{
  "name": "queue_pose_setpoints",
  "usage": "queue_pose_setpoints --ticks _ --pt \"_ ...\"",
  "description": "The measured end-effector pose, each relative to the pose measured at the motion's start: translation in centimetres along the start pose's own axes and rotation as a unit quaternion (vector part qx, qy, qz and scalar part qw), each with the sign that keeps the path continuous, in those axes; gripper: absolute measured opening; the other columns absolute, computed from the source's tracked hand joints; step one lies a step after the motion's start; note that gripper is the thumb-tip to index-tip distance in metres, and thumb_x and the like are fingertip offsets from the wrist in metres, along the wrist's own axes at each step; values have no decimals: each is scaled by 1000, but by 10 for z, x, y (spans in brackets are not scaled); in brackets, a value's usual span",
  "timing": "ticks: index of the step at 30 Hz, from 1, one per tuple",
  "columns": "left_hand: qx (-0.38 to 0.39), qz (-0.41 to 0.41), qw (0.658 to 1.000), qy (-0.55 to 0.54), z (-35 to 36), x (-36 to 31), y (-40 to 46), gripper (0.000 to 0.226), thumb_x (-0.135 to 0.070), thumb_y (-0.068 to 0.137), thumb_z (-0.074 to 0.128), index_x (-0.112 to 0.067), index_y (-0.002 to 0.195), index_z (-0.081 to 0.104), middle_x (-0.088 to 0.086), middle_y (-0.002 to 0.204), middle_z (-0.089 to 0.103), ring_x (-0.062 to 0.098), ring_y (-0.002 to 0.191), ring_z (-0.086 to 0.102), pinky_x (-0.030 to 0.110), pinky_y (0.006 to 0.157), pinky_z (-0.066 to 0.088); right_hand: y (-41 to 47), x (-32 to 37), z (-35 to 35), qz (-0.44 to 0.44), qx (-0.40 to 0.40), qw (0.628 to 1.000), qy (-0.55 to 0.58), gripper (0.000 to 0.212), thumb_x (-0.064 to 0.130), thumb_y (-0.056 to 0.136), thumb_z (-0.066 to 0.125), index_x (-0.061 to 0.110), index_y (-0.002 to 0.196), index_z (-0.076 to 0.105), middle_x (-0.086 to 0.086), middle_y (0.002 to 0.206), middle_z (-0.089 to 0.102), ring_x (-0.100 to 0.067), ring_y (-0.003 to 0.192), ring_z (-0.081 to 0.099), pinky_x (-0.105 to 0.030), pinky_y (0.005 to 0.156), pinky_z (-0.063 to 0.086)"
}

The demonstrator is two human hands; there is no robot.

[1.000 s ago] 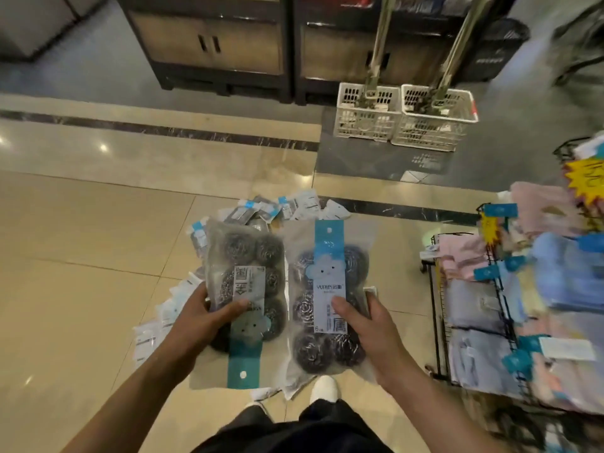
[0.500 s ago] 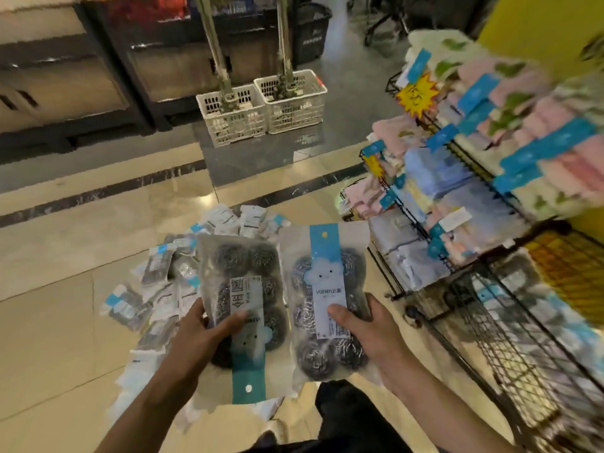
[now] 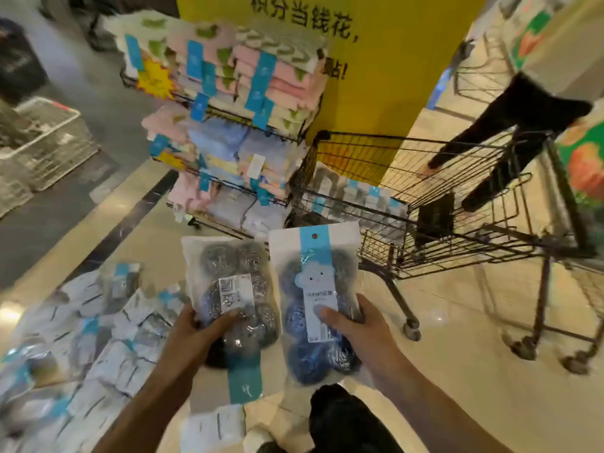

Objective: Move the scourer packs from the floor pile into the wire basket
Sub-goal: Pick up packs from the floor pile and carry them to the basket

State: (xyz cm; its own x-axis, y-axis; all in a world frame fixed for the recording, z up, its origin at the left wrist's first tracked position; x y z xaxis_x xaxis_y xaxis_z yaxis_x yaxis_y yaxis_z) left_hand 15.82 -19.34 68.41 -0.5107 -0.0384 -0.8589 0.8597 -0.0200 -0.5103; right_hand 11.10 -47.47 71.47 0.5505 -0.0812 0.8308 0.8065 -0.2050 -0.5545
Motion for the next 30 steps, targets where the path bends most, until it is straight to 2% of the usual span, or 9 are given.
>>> queue_pose_setpoints --ticks 3,6,8,15,19,22,24,27,30 --pt "47 11 998 41 40 -8 19 52 -28 71 93 -17 117 72 12 102 81 35 93 78 52 83 63 -10 3 -37 4 -50 998 40 61 35 72 96 18 124 69 0 108 83 -23 98 81 -50 92 64" --pt "94 26 994 55 82 -13 40 58 -19 70 94 -16 124 72 12 110 81 36 99 78 50 84 63 -13 7 -66 2 -90 993 74 52 28 76 93 17 122 71 1 106 83 -21 96 81 -47 89 65" --pt "109 33 992 55 110 -16 53 58 -17 72 89 -14 127 71 10 113 81 37 108 76 53 95 59 -11 11 -85 0 -106 990 89 49 26 79 92 18 123 71 2 107 83 -20 96 81 -43 88 66" --pt "111 40 991 55 201 -41 81 72 -29 63 100 -20 127 68 2 116 80 29 111 75 57 106 53 30 31 -154 1 -110 986 125 48 26 77 93 20 120 72 0 106 83 -24 96 81 -52 93 64" --pt "82 41 995 27 238 -53 102 49 -3 80 84 -9 127 69 15 115 79 40 113 72 60 106 52 67 49 -195 2 -103 983 148 49 25 77 93 16 119 71 -5 105 83 -28 95 81 -55 92 63" --pt "72 60 994 52 255 -63 114 68 -32 63 99 -15 123 72 15 109 80 48 110 71 62 103 53 92 67 -211 -6 -88 984 152 44 25 78 92 22 117 72 -2 104 84 -26 95 81 -55 92 63" --pt "83 64 992 65 265 -75 119 77 -38 59 99 -20 128 70 9 114 80 40 110 72 59 104 54 108 78 -218 -12 -82 985 151 40 22 81 90 22 117 73 -2 103 84 -25 95 81 -54 92 64" --pt "96 45 992 68 276 -92 138 65 -32 68 96 -21 127 69 7 110 81 34 103 77 57 97 59 139 92 -222 -6 -73 984 164 39 18 83 88 21 119 73 -6 106 83 -29 97 81 -57 93 62" --pt "88 23 994 68 283 -110 178 34 -12 83 82 -16 116 72 9 102 83 38 100 77 51 89 61 179 103 -220 14 -66 979 194 40 11 85 85 14 122 70 -14 110 82 -37 101 79 -64 94 60"
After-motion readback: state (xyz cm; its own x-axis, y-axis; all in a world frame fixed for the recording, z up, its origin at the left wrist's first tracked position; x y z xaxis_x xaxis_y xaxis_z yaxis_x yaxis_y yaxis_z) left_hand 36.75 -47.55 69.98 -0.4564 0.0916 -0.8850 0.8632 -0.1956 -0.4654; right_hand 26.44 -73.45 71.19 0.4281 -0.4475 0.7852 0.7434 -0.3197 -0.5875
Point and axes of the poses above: each hand's wrist, its own y-axis towards the middle knuckle, its own z-axis out of the palm, x = y × z, the point moved 3 cm from there along y, towards the middle knuckle
